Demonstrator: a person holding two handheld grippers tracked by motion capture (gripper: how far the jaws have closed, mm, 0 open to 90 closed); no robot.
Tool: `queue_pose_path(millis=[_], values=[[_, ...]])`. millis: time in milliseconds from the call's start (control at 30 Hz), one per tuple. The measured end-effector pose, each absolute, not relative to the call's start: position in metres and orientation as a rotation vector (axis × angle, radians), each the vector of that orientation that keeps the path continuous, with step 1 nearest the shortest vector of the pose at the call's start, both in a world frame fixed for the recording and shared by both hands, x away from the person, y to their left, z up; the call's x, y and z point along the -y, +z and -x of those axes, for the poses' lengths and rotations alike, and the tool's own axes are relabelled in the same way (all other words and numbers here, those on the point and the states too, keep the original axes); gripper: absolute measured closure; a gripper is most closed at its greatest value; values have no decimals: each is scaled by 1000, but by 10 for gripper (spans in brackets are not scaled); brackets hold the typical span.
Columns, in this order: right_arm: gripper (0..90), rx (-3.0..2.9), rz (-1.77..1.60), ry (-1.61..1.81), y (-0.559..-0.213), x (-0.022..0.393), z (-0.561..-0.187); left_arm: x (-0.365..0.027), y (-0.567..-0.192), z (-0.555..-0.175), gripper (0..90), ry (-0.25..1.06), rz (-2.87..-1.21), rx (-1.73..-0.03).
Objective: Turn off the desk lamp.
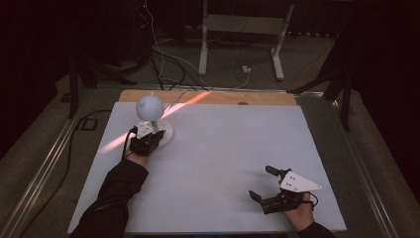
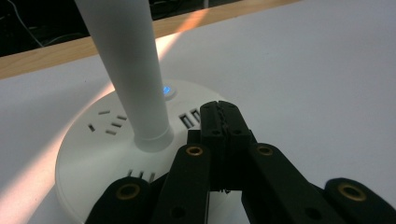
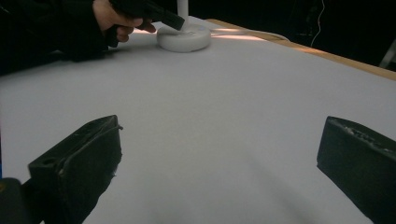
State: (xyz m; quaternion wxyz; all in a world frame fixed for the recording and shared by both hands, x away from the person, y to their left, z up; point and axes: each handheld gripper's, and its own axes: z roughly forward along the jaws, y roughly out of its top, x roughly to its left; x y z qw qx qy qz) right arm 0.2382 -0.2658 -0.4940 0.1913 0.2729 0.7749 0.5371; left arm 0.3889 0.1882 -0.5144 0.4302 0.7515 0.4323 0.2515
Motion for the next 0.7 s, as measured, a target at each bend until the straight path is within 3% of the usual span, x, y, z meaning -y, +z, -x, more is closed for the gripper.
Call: queue_pose_path(millis=[333,367,500,700], values=[[0,-2173,-765,1510,-493,266,-238,-191,-501,-381,805,573,-1858,-1063],[0,-2174,-766,1510,-493,266,-238,-192,-500,-380,739,562,-1854,-1060],[0,-2175,-765,1509,-494,266,-238,-190,-493,-375,661,556,-1863,-1053],[0,-2175,-766,1508,-494,266,-238,-186,-484,-368,462,537,-1853,-1067]])
